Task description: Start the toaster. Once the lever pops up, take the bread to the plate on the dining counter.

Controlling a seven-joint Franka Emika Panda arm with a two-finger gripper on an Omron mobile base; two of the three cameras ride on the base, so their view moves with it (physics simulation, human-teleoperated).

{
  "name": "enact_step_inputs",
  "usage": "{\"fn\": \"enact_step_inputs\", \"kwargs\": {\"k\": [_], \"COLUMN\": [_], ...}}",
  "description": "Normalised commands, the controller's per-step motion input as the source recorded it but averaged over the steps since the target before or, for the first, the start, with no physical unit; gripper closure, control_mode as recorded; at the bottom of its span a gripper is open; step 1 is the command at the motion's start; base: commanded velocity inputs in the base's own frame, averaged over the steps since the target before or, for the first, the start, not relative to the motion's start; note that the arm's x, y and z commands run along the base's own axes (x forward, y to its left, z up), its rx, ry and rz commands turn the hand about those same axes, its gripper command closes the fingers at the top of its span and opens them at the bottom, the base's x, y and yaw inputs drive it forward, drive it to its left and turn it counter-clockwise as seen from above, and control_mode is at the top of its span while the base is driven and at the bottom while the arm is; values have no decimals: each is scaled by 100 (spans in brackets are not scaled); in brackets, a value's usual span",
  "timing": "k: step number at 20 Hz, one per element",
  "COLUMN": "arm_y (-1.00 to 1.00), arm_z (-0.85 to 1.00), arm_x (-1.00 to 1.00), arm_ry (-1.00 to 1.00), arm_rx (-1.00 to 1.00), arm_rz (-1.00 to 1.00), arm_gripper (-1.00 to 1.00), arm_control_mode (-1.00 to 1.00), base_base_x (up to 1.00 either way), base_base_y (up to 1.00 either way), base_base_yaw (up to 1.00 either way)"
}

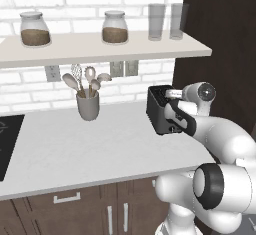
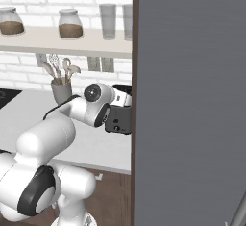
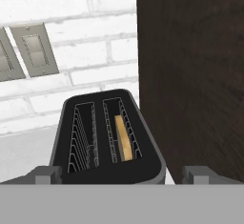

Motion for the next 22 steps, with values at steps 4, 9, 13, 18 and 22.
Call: {"fn": "enact_step_inputs", "kwargs": {"k": [4,9,13,18,22], "arm_y": [0,0,0,0,0], "arm_z": [0,0,0,0,0], "arm_x": [0,0,0,0,0], "arm_ry": [0,0,0,0,0], "arm_rx": [0,0,0,0,0], "arm_rz": [0,0,0,0,0], "arm_gripper": [-100,-100,-100,-100,-100], "arm_control_mode": [-100,-100,-100,-100,-100], "base_base_x": [0,0,0,0,0], "base_base_y": [0,0,0,0,0], "base_base_yaw": [0,0,0,0,0]}}
